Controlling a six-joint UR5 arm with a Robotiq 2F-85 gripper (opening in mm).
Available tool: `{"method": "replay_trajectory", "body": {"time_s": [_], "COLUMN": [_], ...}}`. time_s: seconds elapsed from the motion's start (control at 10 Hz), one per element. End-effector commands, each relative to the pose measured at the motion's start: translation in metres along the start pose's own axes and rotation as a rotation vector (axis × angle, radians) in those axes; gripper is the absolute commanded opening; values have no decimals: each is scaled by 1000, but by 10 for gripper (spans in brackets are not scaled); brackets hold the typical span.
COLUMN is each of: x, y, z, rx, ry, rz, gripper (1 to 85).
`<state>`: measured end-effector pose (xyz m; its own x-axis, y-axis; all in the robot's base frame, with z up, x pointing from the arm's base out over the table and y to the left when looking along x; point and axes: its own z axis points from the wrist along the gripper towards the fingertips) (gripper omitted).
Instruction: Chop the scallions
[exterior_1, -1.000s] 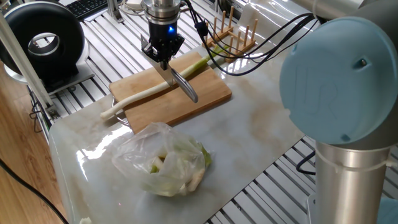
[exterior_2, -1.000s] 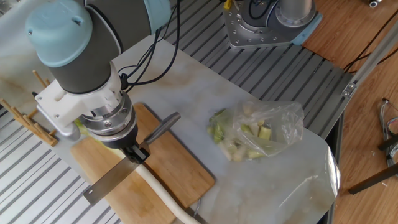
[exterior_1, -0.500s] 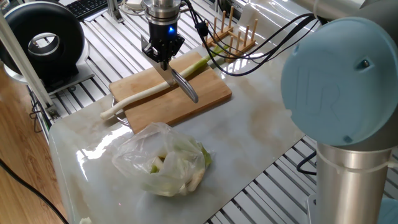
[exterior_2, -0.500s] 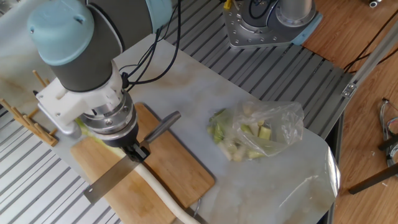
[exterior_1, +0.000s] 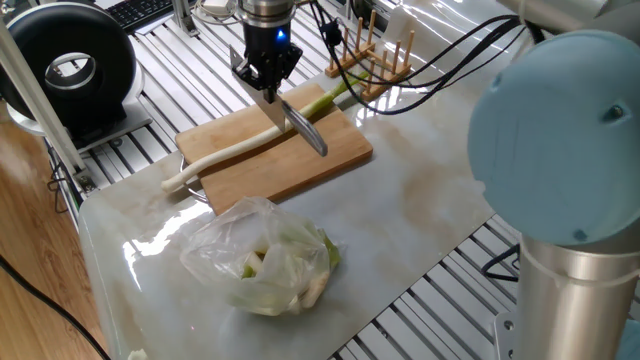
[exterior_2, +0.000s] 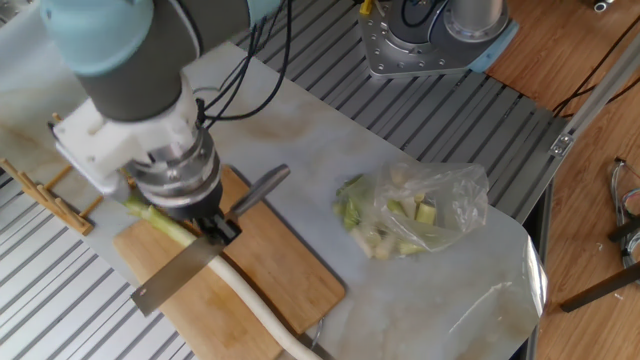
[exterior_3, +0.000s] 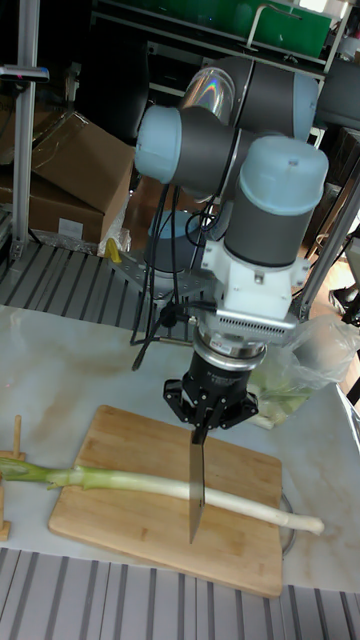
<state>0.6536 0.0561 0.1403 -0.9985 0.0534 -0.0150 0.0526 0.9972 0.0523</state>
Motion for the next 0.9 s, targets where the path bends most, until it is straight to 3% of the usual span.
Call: {"method": "replay_trajectory", "body": {"time_s": [0.0, 0.2, 0.4, 0.5, 0.6, 0.7, 0.8], "x": [8, 9, 4, 6, 6, -1, -9], "y": [-1, -10, -25, -24, -18, -11, -17], "z": [-23, -33, -31, -31, -31, -31, -32], "rx": [-6, 16, 58, 57, 33, 5, 34], "ry": [-25, -47, -44, -34, -35, -64, -94], "rz": [-11, -19, -41, -56, -63, -91, -142], "gripper": [13, 13, 13, 13, 13, 13, 13]}}
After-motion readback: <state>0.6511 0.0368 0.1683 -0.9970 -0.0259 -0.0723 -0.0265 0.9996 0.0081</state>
